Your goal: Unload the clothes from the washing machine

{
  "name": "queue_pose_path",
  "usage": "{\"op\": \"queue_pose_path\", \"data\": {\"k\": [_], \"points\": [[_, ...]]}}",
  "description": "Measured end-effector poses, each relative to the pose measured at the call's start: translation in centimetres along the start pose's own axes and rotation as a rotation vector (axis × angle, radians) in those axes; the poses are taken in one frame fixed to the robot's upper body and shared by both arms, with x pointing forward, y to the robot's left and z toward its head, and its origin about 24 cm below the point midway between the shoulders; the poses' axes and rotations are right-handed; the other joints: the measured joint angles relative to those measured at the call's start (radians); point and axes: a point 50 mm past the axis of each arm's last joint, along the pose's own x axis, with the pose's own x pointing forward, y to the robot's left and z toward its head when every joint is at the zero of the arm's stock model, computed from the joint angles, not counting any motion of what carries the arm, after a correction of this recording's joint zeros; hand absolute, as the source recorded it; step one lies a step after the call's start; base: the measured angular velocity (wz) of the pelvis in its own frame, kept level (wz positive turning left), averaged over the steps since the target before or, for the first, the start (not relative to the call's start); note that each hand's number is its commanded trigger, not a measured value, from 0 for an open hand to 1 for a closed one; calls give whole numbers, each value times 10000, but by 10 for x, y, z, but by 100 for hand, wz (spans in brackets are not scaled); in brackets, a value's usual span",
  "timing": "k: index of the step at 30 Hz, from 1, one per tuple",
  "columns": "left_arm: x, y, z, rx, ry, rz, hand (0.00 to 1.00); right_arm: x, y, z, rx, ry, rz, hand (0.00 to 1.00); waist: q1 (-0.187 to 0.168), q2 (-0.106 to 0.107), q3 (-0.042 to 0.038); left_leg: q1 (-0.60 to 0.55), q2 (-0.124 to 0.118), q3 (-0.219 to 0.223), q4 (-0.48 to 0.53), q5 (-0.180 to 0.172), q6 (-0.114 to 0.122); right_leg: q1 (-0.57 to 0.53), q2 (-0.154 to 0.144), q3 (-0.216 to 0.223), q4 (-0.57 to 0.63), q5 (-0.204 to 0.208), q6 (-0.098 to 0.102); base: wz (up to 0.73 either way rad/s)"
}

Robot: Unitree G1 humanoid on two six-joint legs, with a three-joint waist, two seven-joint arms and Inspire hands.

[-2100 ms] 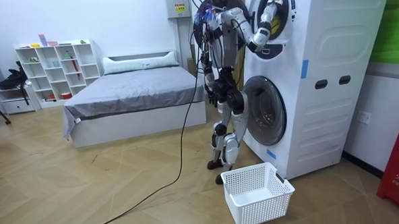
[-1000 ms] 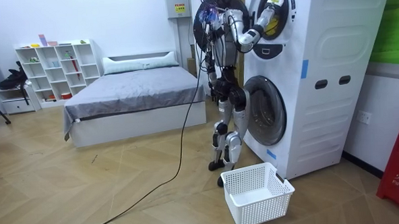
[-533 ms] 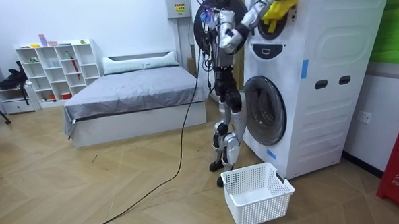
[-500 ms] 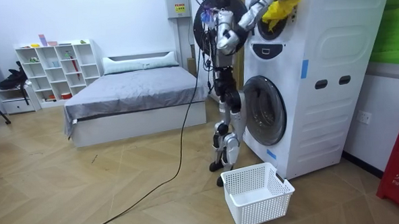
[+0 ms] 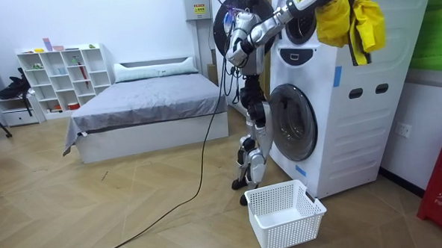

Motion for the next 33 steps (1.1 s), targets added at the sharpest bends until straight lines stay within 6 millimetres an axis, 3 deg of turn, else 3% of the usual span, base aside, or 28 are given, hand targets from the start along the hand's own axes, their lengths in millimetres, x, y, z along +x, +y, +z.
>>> {"op": "queue_pose_path", "data": {"k": [5, 8, 10, 17, 18, 21, 23, 25, 26, 28, 33], "points": [[2, 5, -2, 153, 81, 153, 0, -1, 0, -3, 34, 234, -189, 100, 3, -142, 25, -148, 34, 22, 3, -30, -57, -155, 34, 37, 13, -20, -32, -3], [4, 8, -1, 462, 261, 284, 0, -4, 4, -11, 119, 740, -263, 100, 83, -206, 14, -172, 31, 62, 8, -33, -71, -236, 68, 232, 17, -17, -34, -16], [4, 8, -2, 578, 458, 287, 0, -9, 14, -20, 147, 1144, 44, 100, 298, -247, 4, -135, 41, 271, 21, -38, -79, -353, 142, 595, 168, -17, -33, -42], [4, 5, -1, 520, 1119, -104, 0, -26, 41, -57, 929, 3151, 1216, 100, 204, -18, 109, -186, 144, 538, 112, -119, -150, -560, 235, 1035, 190, 9, -4, -22], [5, 4, 1, 521, 1196, -253, 0, -30, 42, -64, 1076, 3517, 1162, 100, 193, 41, 141, -193, 142, 596, 112, -120, -149, -604, 250, 1096, 229, 19, 4, -18], [4, 1, 1, 607, 1343, -589, 0, -41, 44, -82, 1283, 4438, 1114, 100, 185, 351, 107, -297, 171, 822, 115, -183, -146, -841, 348, 1301, 343, 51, 25, -23], [3, -2, -1, 884, 1372, -765, 0, -51, 47, -97, 1303, 5196, 1301, 100, 207, 572, 141, -316, 153, 934, 121, -205, -158, -909, 419, 1474, 343, 106, 26, -27], [1, -7, -2, 1179, 1383, -1060, 0, -67, 54, -117, 1341, 6211, 1377, 100, 157, 883, 73, -480, 160, 1036, 141, -216, -161, -1109, 448, 1575, 373, 152, 36, -19], [1, -8, -1, 1147, 1357, -1095, 0, -72, 56, -123, 1363, 6508, 1361, 100, 151, 962, 85, -519, 161, 1035, 149, -216, -161, -1147, 448, 1575, 375, 167, 41, -4], [0, -12, 3, 1385, 1231, -1254, 0, -96, 61, -149, 1004, 7914, 1462, 100, 126, 1258, 69, -655, 143, 1036, 166, -214, -157, -1300, 447, 1602, 419, 171, 47, 0], [-2, -18, 10, 1390, 1049, -1564, 0, -138, 75, -182, 833, 10130, 1758, 100, 104, 1763, 98, -1093, 140, 1084, 320, -212, -152, -1840, 452, 1661, 654, 173, 61, -7]]}}
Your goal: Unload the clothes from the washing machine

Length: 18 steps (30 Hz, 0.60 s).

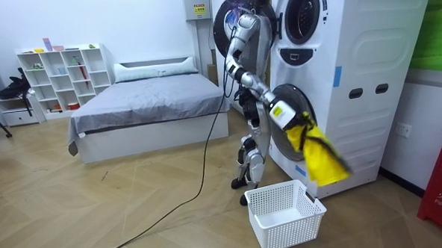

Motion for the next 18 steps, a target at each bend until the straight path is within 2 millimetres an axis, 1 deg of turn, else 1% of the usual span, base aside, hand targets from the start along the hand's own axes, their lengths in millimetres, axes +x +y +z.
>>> {"op": "queue_pose_path", "data": {"k": [1, 2, 4, 6, 7, 10, 13, 17, 18], "points": [[0, 0, 3, 9, -57, -3, 0, 1, 1, -11, -25, 442, -35, 100, -3, 95, -6, -160, -8, -6, 37, 16, 27, -175, -2, 7, 79, -6, 9, 0], [0, 0, 5, 19, -98, -12, 0, 2, 1, -16, 8, 652, -65, 100, -14, 144, -4, -254, -14, -9, 52, 25, 42, -264, -8, 8, 92, -6, 10, 0], [0, -1, 9, 42, -217, -93, 0, 4, 1, -35, 105, 1448, -292, 100, -58, 296, 15, -487, -53, -1, 74, 63, 101, -584, -9, 41, 288, -29, 41, 0], [-1, -2, 10, -8, -227, -164, 0, 5, 1, -46, 199, 1897, -445, 100, -104, 388, 28, -632, -75, 4, 113, 72, 113, -788, -2, 76, 428, -64, 54, -5], [-1, -2, 11, 55, -284, -167, 0, 5, 1, -50, 266, 2039, -552, 100, -126, 462, 48, -755, -85, 5, 143, 81, 129, -914, -12, 76, 476, -74, 59, -4], [-1, -2, 17, 32, -467, -155, 0, 9, 5, -54, 500, 1999, -825, 100, -148, 594, 87, -1035, -163, 4, 140, 139, 217, -1287, -64, 74, 680, -82, 83, 0], [-1, -3, 20, -260, -615, -228, 0, 13, 9, -59, 835, 2094, -869, 100, -148, 689, 69, -1220, -178, -16, 188, 146, 230, -1480, -101, -28, 753, -83, 93, 4], [-2, -4, 22, -378, -685, -306, 0, 14, 13, -61, 1047, 2154, -737, 100, -147, 840, 50, -1381, -192, -48, 192, 155, 246, -1651, -116, -52, 801, -76, 102, 0], [-2, -4, 24, -499, -698, -348, 0, 16, 14, -60, 1089, 2081, -746, 100, -149, 891, 71, -1449, -201, -48, 198, 162, 257, -1749, -119, -47, 881, -86, 116, 0]]}}
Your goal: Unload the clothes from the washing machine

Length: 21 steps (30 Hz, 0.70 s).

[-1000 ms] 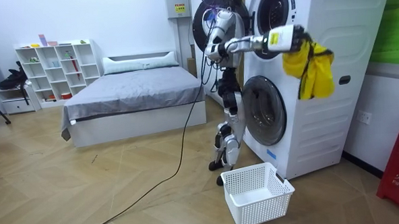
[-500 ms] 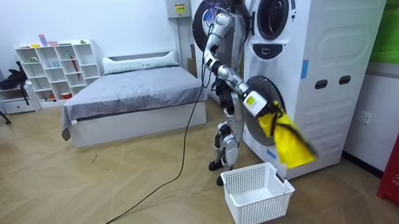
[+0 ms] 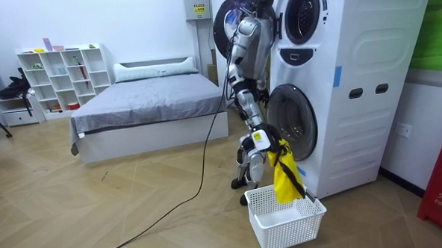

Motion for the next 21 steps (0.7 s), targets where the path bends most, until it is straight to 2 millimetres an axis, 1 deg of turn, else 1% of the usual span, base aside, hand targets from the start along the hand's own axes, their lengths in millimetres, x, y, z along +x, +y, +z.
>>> {"op": "queue_pose_path", "data": {"k": [3, 5, 6, 7, 8, 9, 10, 11, 13, 16, 19, 21], "points": [[0, 0, 4, -336, -83, -8, 0, 6, 1, -2, 72, 174, -192, 100, -1, 63, 4, -233, -48, -5, 16, 54, 59, -277, -36, -7, 135, -26, 35, 5], [0, 0, 8, -358, -175, -5, 0, 9, 0, -4, 65, 273, -270, 100, 2, 111, 25, -297, -78, -24, 8, 92, 83, -356, -77, -24, 186, -55, 47, 10], [0, -1, 10, -379, -221, -21, 0, 10, 0, -5, 88, 337, -314, 100, 14, 146, 19, -358, -105, -41, 8, 107, 104, -434, -101, -33, 228, -82, 53, 7], [0, -1, 13, -402, -272, -35, 0, 12, -1, -6, 151, 413, -350, 100, 19, 192, 44, -396, -128, -52, 4, 122, 125, -464, -126, -47, 228, -85, 58, 5], [0, -2, 14, -415, -295, -48, 0, 12, -1, -7, 178, 452, -369, 100, 28, 207, 49, -404, -141, -53, 1, 128, 134, -480, -137, -48, 236, -89, 64, 0], [-1, -3, 14, -443, -326, -69, 0, 12, -1, -9, 209, 509, -397, 88, 34, 225, 45, -419, -156, -50, -7, 137, 149, -522, -159, -54, 284, -112, 81, 0], [-1, -3, 16, -463, -399, -75, 0, 14, 0, -8, 228, 483, -387, 61, 31, 228, 46, -471, -163, -76, -11, 152, 175, -615, -205, -91, 412, -173, 97, 7], [-1, -3, 18, -458, -472, -86, 0, 14, -1, -8, 225, 487, -417, 0, 28, 254, 38, -520, -191, -138, -10, 170, 204, -626, -243, -135, 424, -186, 104, 20], [-1, -3, 26, -437, -809, -89, 0, 14, -5, -12, 146, 673, -521, 0, 42, 311, 39, -633, -325, -332, -63, 264, 304, -759, -370, -280, 502, -219, 153, 27], [-1, -4, 31, -498, -1053, -126, 0, 17, -3, -11, 164, 724, -399, 0, 48, 315, 38, -729, -428, -423, -120, 335, 398, -910, -477, -321, 634, -267, 214, 12], [-3, -7, 36, -354, -1432, -213, 0, 19, -1, -11, 237, 819, -356, 0, 47, 291, 48, -737, -544, -553, -184, 379, 452, -953, -574, -399, 758, -326, 297, 12], [-4, -9, 41, -390, -1667, -283, 0, 20, 0, -10, 304, 859, -276, 0, 43, 280, 47, -739, -578, -617, -235, 389, 471, -956, -638, -530, 758, -328, 302, 13]]}}
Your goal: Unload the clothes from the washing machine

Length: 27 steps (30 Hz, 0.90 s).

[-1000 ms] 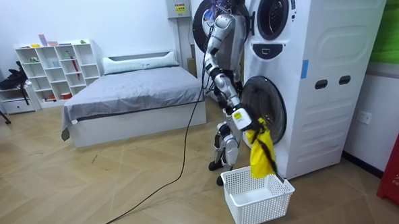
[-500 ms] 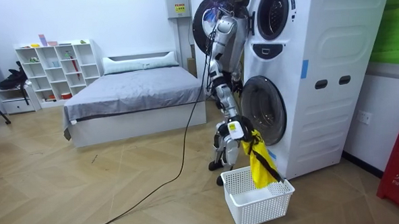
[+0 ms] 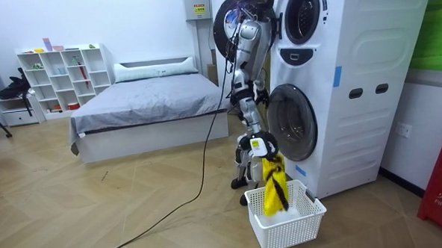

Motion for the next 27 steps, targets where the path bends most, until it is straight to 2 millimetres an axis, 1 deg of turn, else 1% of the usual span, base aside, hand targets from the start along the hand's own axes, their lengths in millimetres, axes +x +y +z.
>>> {"op": "queue_pose_path", "data": {"k": [2, 3, 4, 7, 12, 14, 18, 21, 24, 26, 27], "points": [[0, -1, 1, -140, -91, -26, 0, 0, 1, 1, 12, -26, 113, 0, -7, -38, 21, -3, -41, -97, -82, 17, 29, -9, -31, -64, -2, -4, 6, 11], [0, -1, 2, -198, -129, -31, 0, 1, 3, 1, -41, -25, 189, 0, -2, -17, -1, -14, -63, -160, -111, 34, 54, -12, -39, -92, -18, -3, 6, 7], [0, -1, 2, -221, -150, -34, 0, 1, 4, 0, -120, 41, 248, 0, 3, -42, -12, -21, -68, -197, -113, 34, 55, -12, -44, -115, -23, -4, 6, 6], [-1, -3, 4, -230, -234, -95, 0, 1, 8, -1, -263, 82, 479, 0, 11, -108, -23, -52, -72, -262, -109, 39, 59, -10, -48, -145, -59, -3, 6, 1], [-1, -6, 6, -194, -351, -218, 0, 1, 9, 0, -265, 72, 506, 0, 12, -170, -53, -113, -61, -322, -105, 45, 64, 21, -96, -252, -192, -1, 7, 4], [-1, -6, 7, -172, -357, -239, 0, 1, 7, -2, -253, 114, 473, 0, 7, -177, -54, -115, -61, -392, -101, 47, 64, 68, -123, -331, -217, -2, 8, 10], [-1, -7, 7, -176, -351, -261, 0, 0, 3, -10, -87, 444, 293, 0, 3, -200, -44, -10, -41, -559, -94, 52, 61, 331, -188, -574, -366, -5, 3, 13], [-1, -7, 7, -248, -376, -284, 0, -2, -1, -15, 175, 599, 183, 0, 9, -231, -38, 129, -48, -679, -103, 52, 61, 526, -220, -651, -428, -28, -10, 10], [0, -7, 10, -284, -436, -276, 0, -5, -7, -27, 607, 1029, 15, 0, 11, -302, -48, 363, -47, -777, -108, 51, 60, 775, -266, -818, -494, -93, -27, 11], [0, -7, 10, -399, -445, -279, 0, -7, -11, -31, 883, 1119, -6, 0, 9, -332, -42, 430, -52, -849, -109, 51, 60, 865, -300, -917, -498, -116, -34, 11], [0, -6, 10, -436, -455, -257, 0, -9, -13, -34, 1039, 1195, -23, 0, 10, -384, -51, 489, -65, -885, -110, 51, 60, 919, -320, -958, -452, -155, -43, 14]]}}
